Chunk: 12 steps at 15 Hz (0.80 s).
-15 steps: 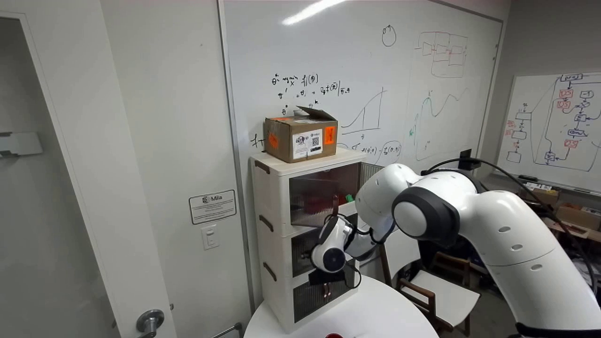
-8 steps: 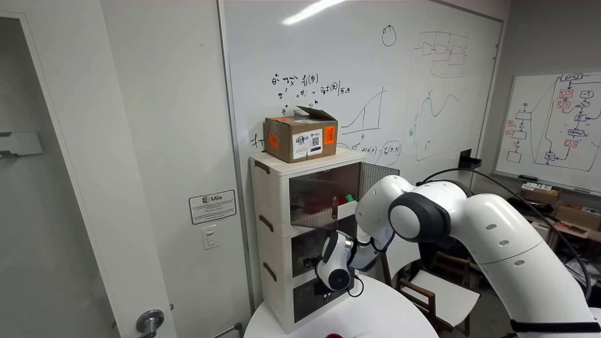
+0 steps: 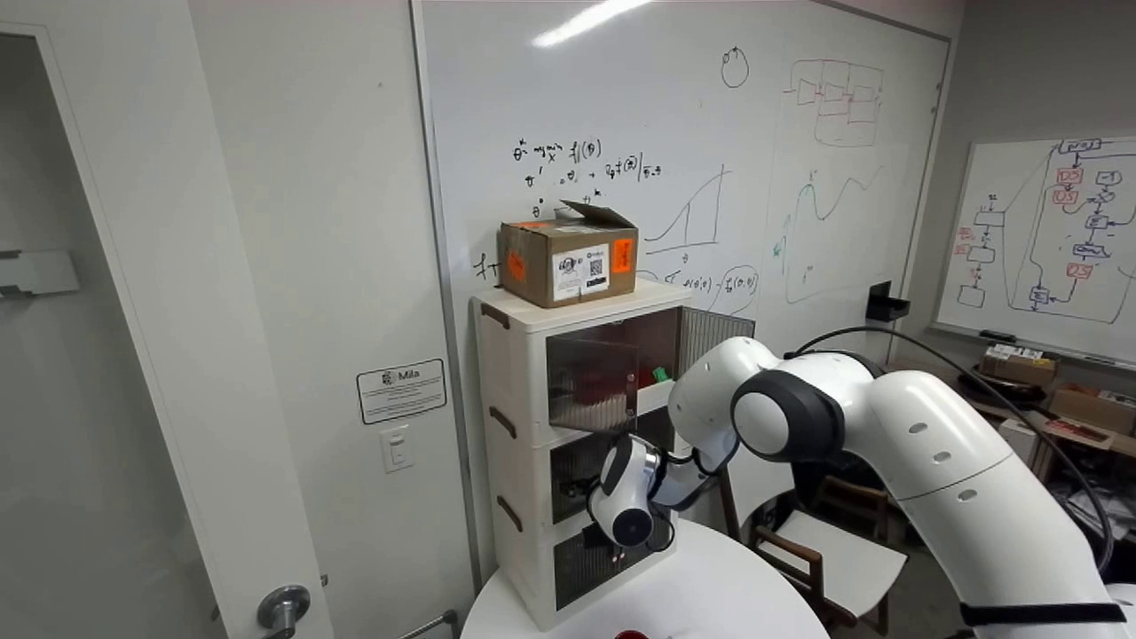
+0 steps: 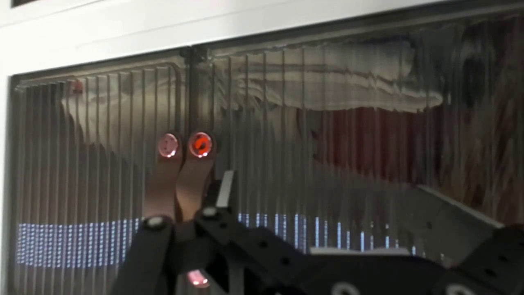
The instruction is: Close the middle left cabinet door
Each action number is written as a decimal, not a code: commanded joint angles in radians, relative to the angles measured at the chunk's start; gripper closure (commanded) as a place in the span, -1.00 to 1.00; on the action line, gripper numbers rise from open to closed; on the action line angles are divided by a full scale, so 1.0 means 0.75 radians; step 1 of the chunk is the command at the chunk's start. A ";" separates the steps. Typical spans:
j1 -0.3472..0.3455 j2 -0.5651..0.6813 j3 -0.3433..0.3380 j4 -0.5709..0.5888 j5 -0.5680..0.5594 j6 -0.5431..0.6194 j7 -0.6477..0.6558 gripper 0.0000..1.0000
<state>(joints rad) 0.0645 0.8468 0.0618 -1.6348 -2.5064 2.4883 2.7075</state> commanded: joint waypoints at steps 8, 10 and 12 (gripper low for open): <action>-0.043 0.036 0.084 0.068 -0.009 -0.012 0.026 -1.00; -0.073 0.001 0.133 0.009 0.027 0.001 0.048 -1.00; -0.134 -0.098 0.172 -0.110 0.060 0.053 0.056 -1.00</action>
<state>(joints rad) 0.0204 0.8804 0.1418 -1.6014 -2.4859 2.4902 2.7134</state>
